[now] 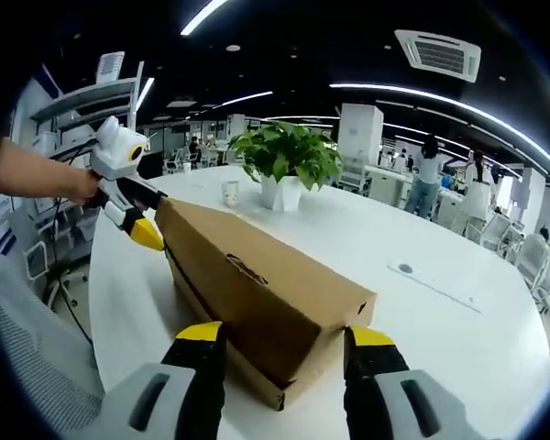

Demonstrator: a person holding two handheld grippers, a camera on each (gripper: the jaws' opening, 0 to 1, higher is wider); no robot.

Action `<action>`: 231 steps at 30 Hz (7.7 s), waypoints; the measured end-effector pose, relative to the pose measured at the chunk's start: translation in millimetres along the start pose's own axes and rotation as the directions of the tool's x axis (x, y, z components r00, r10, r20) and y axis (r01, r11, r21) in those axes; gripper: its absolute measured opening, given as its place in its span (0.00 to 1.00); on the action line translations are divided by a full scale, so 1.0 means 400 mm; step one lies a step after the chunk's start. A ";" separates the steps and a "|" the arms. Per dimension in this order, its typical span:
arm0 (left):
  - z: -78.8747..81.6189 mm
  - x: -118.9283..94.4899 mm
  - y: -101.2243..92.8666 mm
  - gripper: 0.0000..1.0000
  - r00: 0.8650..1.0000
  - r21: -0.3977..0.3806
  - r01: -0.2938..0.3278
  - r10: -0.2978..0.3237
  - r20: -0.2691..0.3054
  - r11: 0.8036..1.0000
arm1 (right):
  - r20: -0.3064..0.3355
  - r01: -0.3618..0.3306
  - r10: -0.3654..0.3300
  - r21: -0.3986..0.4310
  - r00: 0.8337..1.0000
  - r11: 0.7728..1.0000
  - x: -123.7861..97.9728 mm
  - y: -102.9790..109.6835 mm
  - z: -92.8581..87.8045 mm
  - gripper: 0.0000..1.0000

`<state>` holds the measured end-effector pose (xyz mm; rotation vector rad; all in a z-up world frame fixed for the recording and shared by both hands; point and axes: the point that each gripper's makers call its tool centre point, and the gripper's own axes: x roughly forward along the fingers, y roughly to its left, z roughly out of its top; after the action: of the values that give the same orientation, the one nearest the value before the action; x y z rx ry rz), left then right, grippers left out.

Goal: Operate the shoe box by opening the lid, removing the specified soft item, and placing it in the target area until the item is outside and the box remains undamaged.

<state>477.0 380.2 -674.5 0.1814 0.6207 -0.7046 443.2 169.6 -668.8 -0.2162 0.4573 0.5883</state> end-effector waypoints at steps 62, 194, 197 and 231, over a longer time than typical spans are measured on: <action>0.152 0.000 0.070 0.59 0.997 0.060 -0.042 0.038 0.069 0.997 | 0.134 0.149 -0.131 -0.135 0.982 0.980 -0.016 -0.155 0.167 0.09; 0.094 0.144 0.275 0.01 0.973 -0.010 -0.229 0.229 -0.003 0.973 | 0.023 0.189 -0.189 -0.024 0.982 0.982 0.111 -0.251 0.113 0.07; 0.095 0.144 0.276 0.01 0.974 -0.009 -0.228 0.228 -0.006 0.974 | 0.002 0.184 -0.184 -0.020 0.983 0.983 0.122 -0.247 0.089 0.07; 0.105 0.144 0.280 0.01 0.974 -0.029 -0.226 0.225 -0.036 0.974 | -0.018 0.208 -0.207 0.055 0.978 0.977 0.135 -0.272 0.079 0.00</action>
<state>604.3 417.8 -679.9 0.2298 0.6313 -0.4721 557.0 117.3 -659.1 -0.2106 0.4566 0.3693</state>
